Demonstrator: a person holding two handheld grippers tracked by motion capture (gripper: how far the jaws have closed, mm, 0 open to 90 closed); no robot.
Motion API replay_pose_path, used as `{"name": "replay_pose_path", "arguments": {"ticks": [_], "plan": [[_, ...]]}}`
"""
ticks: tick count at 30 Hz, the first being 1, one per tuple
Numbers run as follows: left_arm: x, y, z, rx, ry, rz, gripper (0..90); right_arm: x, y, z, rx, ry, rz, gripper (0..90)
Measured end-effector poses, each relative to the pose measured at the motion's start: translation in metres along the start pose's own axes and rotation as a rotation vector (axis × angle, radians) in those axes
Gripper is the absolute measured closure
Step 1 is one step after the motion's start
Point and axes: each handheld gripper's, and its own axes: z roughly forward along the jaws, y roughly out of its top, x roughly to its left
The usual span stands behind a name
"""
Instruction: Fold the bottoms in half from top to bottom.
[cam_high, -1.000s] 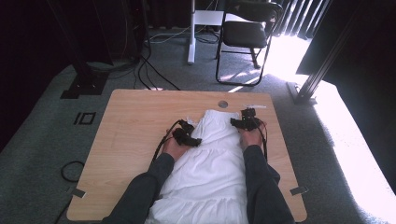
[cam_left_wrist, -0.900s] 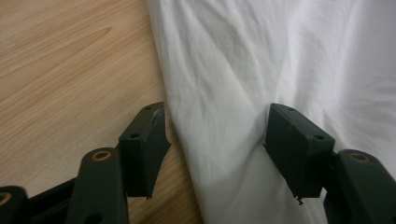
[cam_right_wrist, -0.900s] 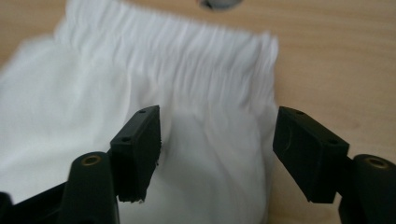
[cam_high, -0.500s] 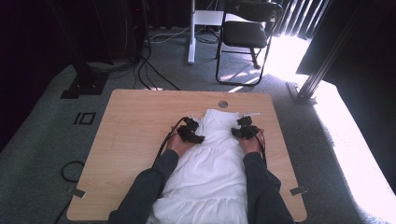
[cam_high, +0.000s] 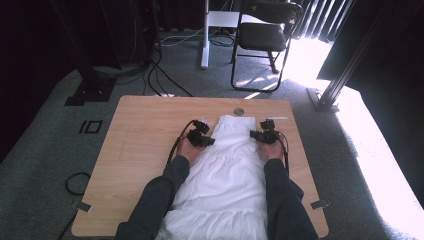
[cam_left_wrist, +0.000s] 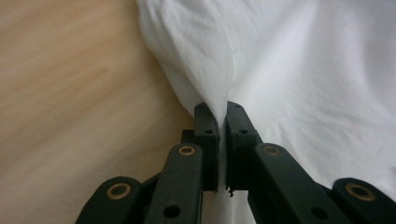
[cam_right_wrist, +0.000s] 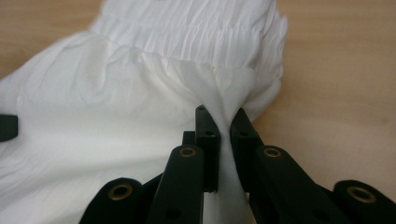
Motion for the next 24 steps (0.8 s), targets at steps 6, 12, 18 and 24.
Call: {"name": "replay_pose_path", "arguments": {"ticks": [6,12,18,24], "plan": [[0.005,0.022,-0.030,-0.091,0.019,0.019,87.1,0.014,0.031,-0.022,-0.084,0.001,-0.057,85.7],[0.006,0.048,-0.065,-0.188,0.042,0.045,87.1,0.021,0.059,-0.046,-0.206,0.033,-0.074,85.5],[-0.001,0.052,-0.090,-0.217,0.033,0.071,86.9,0.034,0.075,-0.072,-0.244,0.054,-0.130,85.2],[-0.023,0.024,-0.111,-0.213,-0.024,0.133,86.5,0.041,0.050,-0.100,-0.239,0.128,-0.199,84.8]]}}
